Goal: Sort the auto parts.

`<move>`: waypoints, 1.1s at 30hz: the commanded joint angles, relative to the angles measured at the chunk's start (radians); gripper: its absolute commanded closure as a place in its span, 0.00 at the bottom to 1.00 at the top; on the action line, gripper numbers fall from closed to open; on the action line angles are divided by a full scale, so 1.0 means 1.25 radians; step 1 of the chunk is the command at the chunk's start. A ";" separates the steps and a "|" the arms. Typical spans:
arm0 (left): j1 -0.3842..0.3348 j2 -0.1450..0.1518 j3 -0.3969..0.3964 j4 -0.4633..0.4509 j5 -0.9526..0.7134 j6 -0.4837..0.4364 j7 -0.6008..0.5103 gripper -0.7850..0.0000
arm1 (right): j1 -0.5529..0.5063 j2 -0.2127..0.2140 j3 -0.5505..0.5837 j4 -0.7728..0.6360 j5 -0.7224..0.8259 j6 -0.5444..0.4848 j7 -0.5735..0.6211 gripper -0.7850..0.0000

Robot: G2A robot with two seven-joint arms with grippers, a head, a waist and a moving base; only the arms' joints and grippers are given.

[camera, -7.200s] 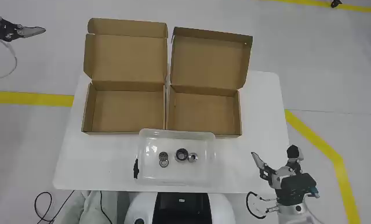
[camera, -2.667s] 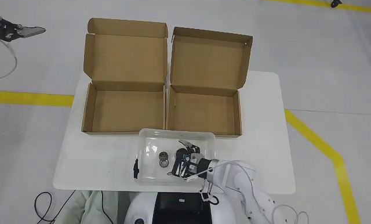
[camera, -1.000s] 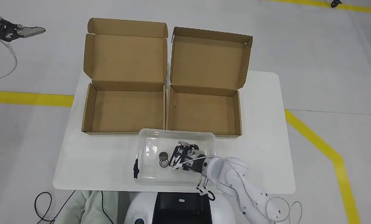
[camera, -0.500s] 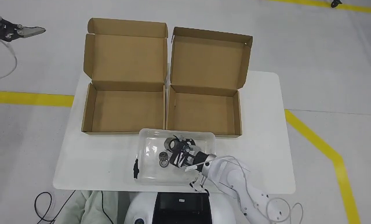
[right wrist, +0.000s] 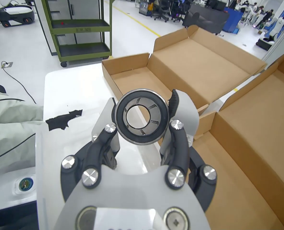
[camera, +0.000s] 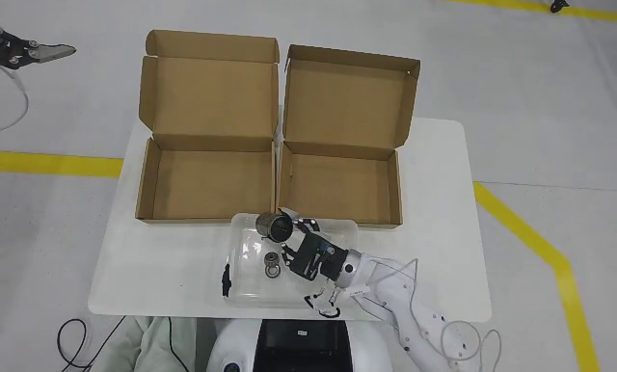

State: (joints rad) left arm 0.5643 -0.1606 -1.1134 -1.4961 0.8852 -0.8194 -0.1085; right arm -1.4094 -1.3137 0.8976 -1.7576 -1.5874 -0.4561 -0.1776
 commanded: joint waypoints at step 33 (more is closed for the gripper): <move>0.000 0.000 0.000 0.000 0.000 0.000 0.000 0.00 | 0.053 0.020 0.109 -0.296 -0.026 -0.011 0.012 1.00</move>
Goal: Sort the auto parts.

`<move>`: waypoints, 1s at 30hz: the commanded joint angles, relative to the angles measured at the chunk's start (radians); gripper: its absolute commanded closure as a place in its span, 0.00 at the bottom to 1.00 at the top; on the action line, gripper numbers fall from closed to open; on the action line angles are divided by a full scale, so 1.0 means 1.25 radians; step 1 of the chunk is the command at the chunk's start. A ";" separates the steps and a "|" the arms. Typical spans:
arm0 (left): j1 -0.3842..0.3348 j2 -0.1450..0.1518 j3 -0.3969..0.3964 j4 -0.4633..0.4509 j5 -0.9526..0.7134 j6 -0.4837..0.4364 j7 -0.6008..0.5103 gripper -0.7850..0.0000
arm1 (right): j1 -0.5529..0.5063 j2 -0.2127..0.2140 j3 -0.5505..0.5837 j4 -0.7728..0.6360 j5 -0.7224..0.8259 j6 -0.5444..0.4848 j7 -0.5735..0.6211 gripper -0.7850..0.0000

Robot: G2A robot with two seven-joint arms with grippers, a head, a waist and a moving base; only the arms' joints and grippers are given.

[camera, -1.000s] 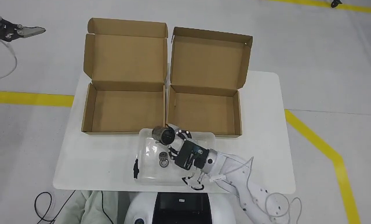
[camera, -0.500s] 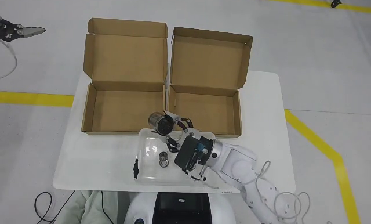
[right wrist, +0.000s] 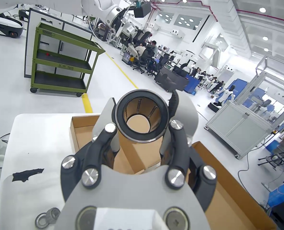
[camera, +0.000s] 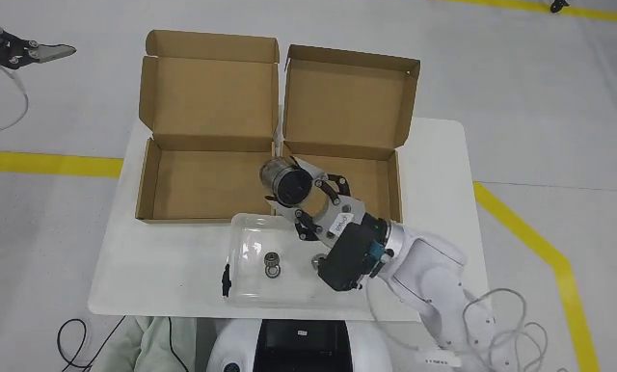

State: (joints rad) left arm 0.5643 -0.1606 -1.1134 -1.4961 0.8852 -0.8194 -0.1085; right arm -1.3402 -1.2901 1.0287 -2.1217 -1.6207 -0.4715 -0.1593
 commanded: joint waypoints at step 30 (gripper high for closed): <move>0.000 0.000 0.000 0.000 0.000 0.000 0.000 0.00 | -0.012 -0.003 -0.039 0.151 0.027 0.079 -0.073 1.00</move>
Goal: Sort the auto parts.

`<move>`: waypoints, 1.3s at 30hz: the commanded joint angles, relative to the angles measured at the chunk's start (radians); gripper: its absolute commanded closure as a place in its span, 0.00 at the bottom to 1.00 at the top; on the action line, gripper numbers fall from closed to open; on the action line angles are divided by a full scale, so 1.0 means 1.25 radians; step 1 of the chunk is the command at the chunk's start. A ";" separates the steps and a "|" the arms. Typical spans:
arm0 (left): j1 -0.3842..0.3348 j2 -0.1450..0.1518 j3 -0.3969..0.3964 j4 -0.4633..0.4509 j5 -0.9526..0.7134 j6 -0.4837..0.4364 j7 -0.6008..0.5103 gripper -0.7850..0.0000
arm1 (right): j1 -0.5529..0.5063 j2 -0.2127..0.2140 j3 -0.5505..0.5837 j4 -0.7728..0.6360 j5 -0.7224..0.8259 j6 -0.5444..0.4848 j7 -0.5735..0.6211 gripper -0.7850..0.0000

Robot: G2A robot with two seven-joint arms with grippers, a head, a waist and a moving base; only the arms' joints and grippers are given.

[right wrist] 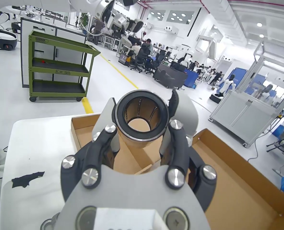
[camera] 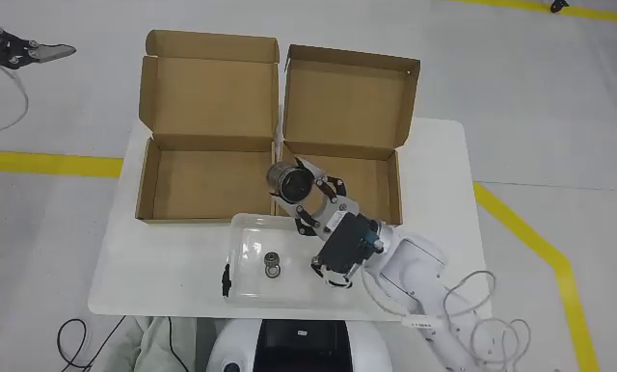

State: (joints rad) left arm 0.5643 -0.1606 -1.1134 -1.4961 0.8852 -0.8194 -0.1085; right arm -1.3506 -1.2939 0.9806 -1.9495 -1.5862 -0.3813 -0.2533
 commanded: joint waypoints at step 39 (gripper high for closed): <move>0.000 0.000 0.000 0.000 0.000 0.000 0.000 0.00 | 0.159 -0.066 -0.101 0.376 0.120 0.187 0.319 1.00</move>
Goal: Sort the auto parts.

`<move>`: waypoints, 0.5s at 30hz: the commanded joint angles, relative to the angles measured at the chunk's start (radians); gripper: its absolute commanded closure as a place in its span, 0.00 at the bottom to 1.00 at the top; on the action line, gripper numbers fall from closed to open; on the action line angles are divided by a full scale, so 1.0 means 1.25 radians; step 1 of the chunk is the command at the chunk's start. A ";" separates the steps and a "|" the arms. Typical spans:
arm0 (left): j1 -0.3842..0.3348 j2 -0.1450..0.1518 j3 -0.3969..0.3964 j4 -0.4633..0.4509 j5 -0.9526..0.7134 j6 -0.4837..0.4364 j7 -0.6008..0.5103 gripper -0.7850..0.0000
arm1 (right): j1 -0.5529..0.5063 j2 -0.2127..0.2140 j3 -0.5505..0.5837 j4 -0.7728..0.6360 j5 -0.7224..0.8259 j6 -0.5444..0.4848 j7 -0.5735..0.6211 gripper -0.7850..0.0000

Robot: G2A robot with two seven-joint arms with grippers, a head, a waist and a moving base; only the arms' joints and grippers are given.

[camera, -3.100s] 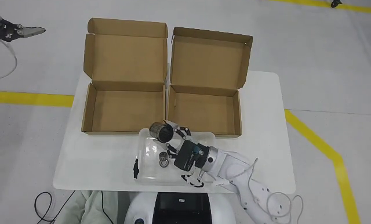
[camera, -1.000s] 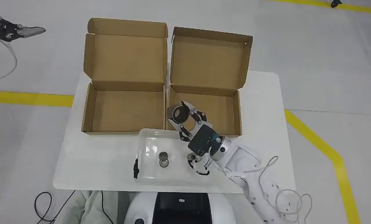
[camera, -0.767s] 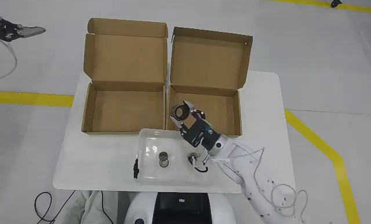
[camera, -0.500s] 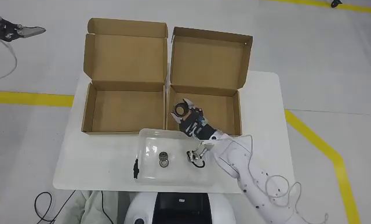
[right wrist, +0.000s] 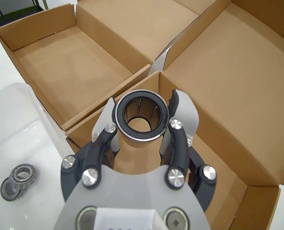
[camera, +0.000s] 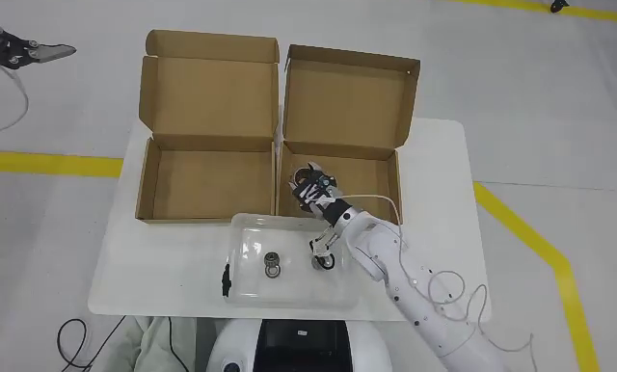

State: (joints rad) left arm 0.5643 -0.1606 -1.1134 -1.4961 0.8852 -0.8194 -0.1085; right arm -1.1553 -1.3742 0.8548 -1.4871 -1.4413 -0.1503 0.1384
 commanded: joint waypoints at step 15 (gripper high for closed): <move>0.000 0.000 0.000 0.000 0.000 0.000 0.000 0.00 | 0.043 -0.023 -0.011 0.097 0.055 0.006 0.039 1.00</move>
State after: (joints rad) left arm 0.5643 -0.1606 -1.1134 -1.4961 0.8852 -0.8194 -0.1085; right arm -1.1064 -1.4008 0.8421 -1.3742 -1.3769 -0.1408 0.1863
